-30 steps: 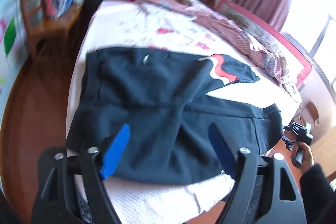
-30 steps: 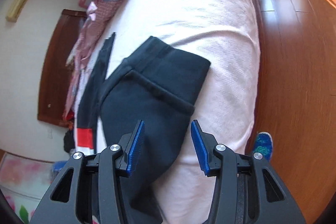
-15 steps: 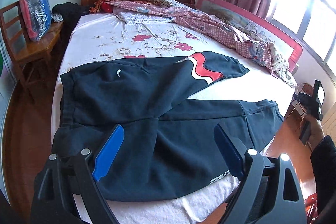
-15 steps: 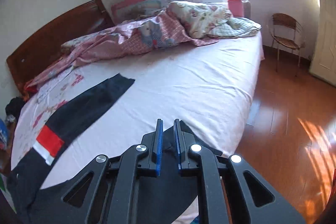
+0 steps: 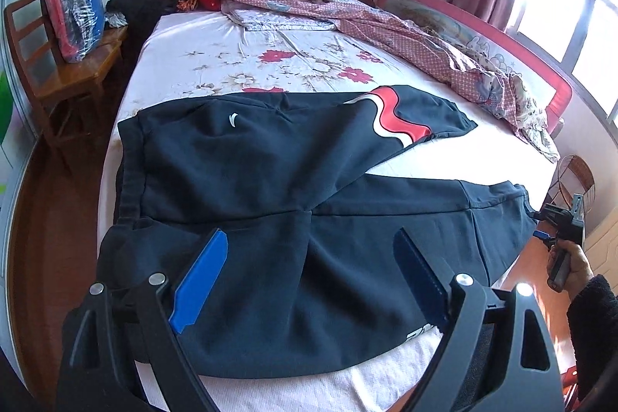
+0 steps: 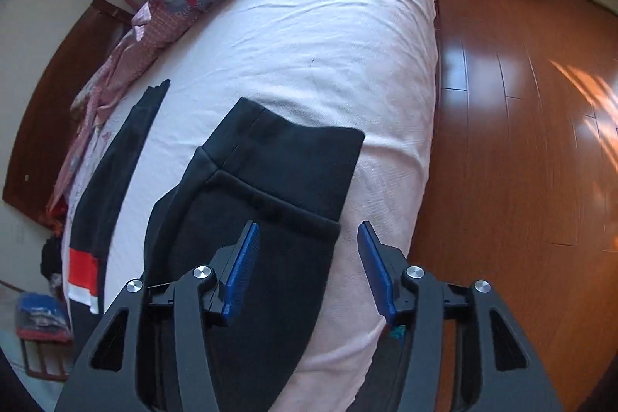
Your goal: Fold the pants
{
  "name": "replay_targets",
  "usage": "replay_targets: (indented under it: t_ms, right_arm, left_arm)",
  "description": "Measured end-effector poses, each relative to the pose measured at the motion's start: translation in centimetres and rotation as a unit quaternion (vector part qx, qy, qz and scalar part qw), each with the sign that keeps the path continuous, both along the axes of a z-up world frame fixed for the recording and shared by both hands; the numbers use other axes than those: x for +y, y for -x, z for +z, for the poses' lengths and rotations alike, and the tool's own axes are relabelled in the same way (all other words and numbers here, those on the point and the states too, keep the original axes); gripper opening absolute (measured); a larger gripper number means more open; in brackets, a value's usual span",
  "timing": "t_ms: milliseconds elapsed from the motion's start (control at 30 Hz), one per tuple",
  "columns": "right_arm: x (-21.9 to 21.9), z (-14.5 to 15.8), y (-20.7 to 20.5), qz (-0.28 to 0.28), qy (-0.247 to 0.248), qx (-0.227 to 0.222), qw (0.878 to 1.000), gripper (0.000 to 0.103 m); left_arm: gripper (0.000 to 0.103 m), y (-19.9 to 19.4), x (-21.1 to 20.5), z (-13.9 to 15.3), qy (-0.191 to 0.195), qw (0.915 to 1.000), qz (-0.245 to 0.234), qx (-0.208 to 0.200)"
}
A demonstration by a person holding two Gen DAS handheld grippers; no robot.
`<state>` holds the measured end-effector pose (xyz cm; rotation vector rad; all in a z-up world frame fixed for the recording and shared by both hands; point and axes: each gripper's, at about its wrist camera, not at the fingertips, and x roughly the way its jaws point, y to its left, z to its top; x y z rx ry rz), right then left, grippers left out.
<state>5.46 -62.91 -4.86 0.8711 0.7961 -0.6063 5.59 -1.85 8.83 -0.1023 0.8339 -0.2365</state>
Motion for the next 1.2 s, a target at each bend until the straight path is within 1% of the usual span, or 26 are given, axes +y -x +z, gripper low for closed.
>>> replay_targets:
  t_ms: [33, 67, 100, 133, 167, 200, 267, 333, 367, 400, 433, 467, 500, 533, 567, 600, 633, 667, 733, 800, 833, 900, 967, 1000, 1133, 1200]
  right_arm:
    - [0.3, 0.3, -0.6, 0.016, 0.009, -0.011, 1.0, 0.043]
    - [1.1, 1.2, -1.5, 0.031, 0.053, 0.016, 0.998, 0.024]
    - [2.0, 2.2, -2.4, 0.055, 0.099, 0.03, 0.993, 0.017]
    - [3.1, 3.4, -3.0, 0.076, 0.138, 0.029, 0.987, 0.013]
    - [3.7, 4.2, -3.1, 0.082, 0.162, 0.027, 0.983, 0.009]
    - [3.8, 4.6, -3.0, 0.075, 0.174, 0.025, 0.982, 0.009]
    - [2.4, 3.6, -2.3, 0.044, 0.169, 0.045, 0.984, 0.009]
    - [0.7, 0.8, -1.9, 0.044, 0.108, 0.053, 0.992, 0.009]
    - [0.6, 0.3, -1.8, 0.044, 0.109, 0.052, 0.992, 0.01]
    - [0.8, 0.7, -1.4, 0.039, 0.128, 0.057, 0.989, 0.018]
    - [0.9, 1.0, -1.2, 0.025, 0.137, 0.073, 0.988, 0.043]
    - [0.8, 1.5, -0.8, 0.011, 0.13, 0.071, 0.989, 0.061]
    - [0.9, 2.3, 0.0, -0.008, 0.126, 0.068, 0.99, 0.066]
    - [1.1, 3.1, 0.8, -0.033, 0.133, 0.072, 0.988, 0.066]
    - [1.7, 4.0, 1.4, -0.045, 0.138, 0.066, 0.987, 0.066]
    - [2.5, 4.7, 1.6, -0.029, 0.133, 0.043, 0.99, 0.066]
    - [3.6, 5.4, 1.6, -0.002, 0.128, 0.025, 0.991, 0.066]
    - [5.0, 6.0, 1.3, 0.021, 0.13, 0.018, 0.991, 0.066]
    - [8.0, 6.8, 0.3, 0.062, 0.128, 0.007, 0.99, 0.068]
    - [11.1, 6.9, -1.3, 0.113, 0.101, -0.01, 0.988, 0.068]
    - [12.7, 6.9, -2.6, 0.134, 0.093, -0.007, 0.987, 0.068]
    - [16.1, 6.8, -4.6, 0.176, 0.086, 0.0, 0.981, 0.068]
    - [19.2, 7.0, -6.3, 0.206, 0.07, 0.0, 0.976, 0.068]
    - [20.5, 7.1, -7.1, 0.217, 0.063, 0.0, 0.974, 0.068]
    - [25.3, 8.3, -10.2, 0.257, 0.048, -0.003, 0.965, 0.068]
    - [26.8, 8.7, -11.5, 0.267, 0.035, -0.004, 0.963, 0.068]
  left_arm:
    - [0.088, -0.1, 0.1, -0.1, 0.001, 1.0, 0.001, 0.003]
    - [0.088, -0.2, 0.2, -0.1, 0.004, 1.0, 0.002, 0.006]
    - [0.088, -0.3, 0.3, -0.2, 0.004, 0.9999, 0.006, 0.009]
    - [0.088, -0.4, 0.6, -0.2, 0.005, 0.9999, 0.011, 0.009]
    - [0.089, -0.4, 0.8, -0.2, 0.008, 0.9998, 0.014, 0.009]
    - [0.089, -0.5, 1.0, -0.2, 0.01, 0.9997, 0.018, 0.01]
    - [0.09, -0.7, 1.5, -0.4, 0.015, 0.9994, 0.028, 0.012]
    - [0.09, -0.8, 1.9, -0.6, 0.022, 0.9991, 0.032, 0.014]
    - [0.09, -0.8, 2.1, -0.6, 0.024, 0.9991, 0.034, 0.012]
    - [0.09, -0.8, 2.3, -0.7, 0.022, 0.9991, 0.035, 0.009]
    - [0.09, -0.9, 2.5, -0.8, 0.017, 0.9991, 0.037, 0.009]
    - [0.09, -1.1, 2.9, -0.9, 0.012, 0.999, 0.041, 0.012]
    - [0.091, -1.3, 3.4, -0.9, 0.011, 0.9988, 0.045, 0.013]
    - [0.091, -1.4, 4.1, -0.8, 0.011, 0.9987, 0.048, 0.011]
    - [0.092, -1.5, 4.7, -0.7, 0.006, 0.9987, 0.05, 0.006]
    - [0.093, -1.7, 5.7, -0.5, -0.008, 0.9986, 0.053, -0.001]
    - [0.099, -1.9, 6.7, -0.1, -0.024, 0.9981, 0.055, -0.012]
    - [0.101, -2.0, 7.7, 0.3, -0.042, 0.9971, 0.055, -0.03]
    - [0.101, -2.7, 10.4, 0.8, -0.098, 0.9912, 0.049, -0.075]
    - [0.101, -4.1, 12.5, 0.7, -0.15, 0.9837, 0.022, -0.097]
    - [0.101, -5.0, 13.7, 0.6, -0.173, 0.9786, 0.002, -0.111]
    - [0.101, -7.1, 15.5, 0.2, -0.193, 0.9732, -0.044, -0.117]
    - [0.101, -10.0, 17.5, -0.5, -0.165, 0.9788, -0.08, -0.093]
    - [0.101, -11.7, 18.8, -0.9, -0.136, 0.9829, -0.09, -0.086]
    - [0.101, -16.8, 21.7, -3.0, -0.057, 0.9912, -0.098, -0.068]
    - [0.101, -18.3, 21.8, -4.5, -0.04, 0.9919, -0.107, -0.057]
